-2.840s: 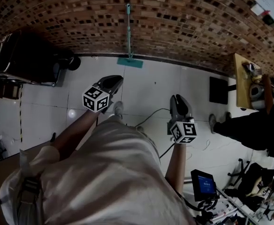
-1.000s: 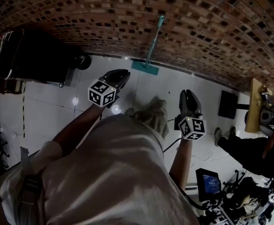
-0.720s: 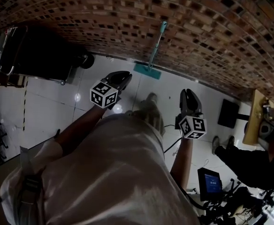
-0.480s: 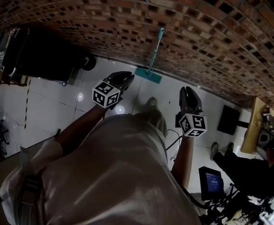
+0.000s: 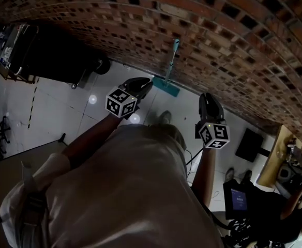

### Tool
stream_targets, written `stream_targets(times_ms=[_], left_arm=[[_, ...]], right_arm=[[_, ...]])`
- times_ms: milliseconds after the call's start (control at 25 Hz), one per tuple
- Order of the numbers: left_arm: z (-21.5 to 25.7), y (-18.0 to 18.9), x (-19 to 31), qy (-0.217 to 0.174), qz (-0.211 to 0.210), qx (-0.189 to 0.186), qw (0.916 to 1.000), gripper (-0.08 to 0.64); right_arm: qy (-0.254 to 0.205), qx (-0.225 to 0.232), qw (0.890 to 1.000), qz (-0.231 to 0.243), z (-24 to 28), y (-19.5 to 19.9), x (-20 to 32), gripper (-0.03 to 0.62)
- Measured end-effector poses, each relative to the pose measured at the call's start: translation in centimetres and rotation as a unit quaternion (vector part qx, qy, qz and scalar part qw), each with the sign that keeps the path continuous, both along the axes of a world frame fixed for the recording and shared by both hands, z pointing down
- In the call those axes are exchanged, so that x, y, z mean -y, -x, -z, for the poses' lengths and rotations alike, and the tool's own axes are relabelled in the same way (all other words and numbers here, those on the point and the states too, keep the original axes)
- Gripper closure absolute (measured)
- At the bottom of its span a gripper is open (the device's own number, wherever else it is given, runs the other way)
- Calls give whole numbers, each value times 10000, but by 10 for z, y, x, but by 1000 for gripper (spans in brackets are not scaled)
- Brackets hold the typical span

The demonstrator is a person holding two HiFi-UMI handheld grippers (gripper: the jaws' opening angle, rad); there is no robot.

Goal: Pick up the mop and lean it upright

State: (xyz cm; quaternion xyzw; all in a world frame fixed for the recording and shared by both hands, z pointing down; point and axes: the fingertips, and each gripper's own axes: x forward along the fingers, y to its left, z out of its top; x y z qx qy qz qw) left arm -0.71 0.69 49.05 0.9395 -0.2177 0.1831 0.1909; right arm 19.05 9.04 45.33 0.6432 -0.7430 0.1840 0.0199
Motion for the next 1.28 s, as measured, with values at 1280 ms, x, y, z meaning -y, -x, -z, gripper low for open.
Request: stream_targets(times_ms=[1280], left_arm=[[-15,-45,9,7,486,285,9984,480]], right_arm=[[55,247,9972,697,-28,-46,51,522]])
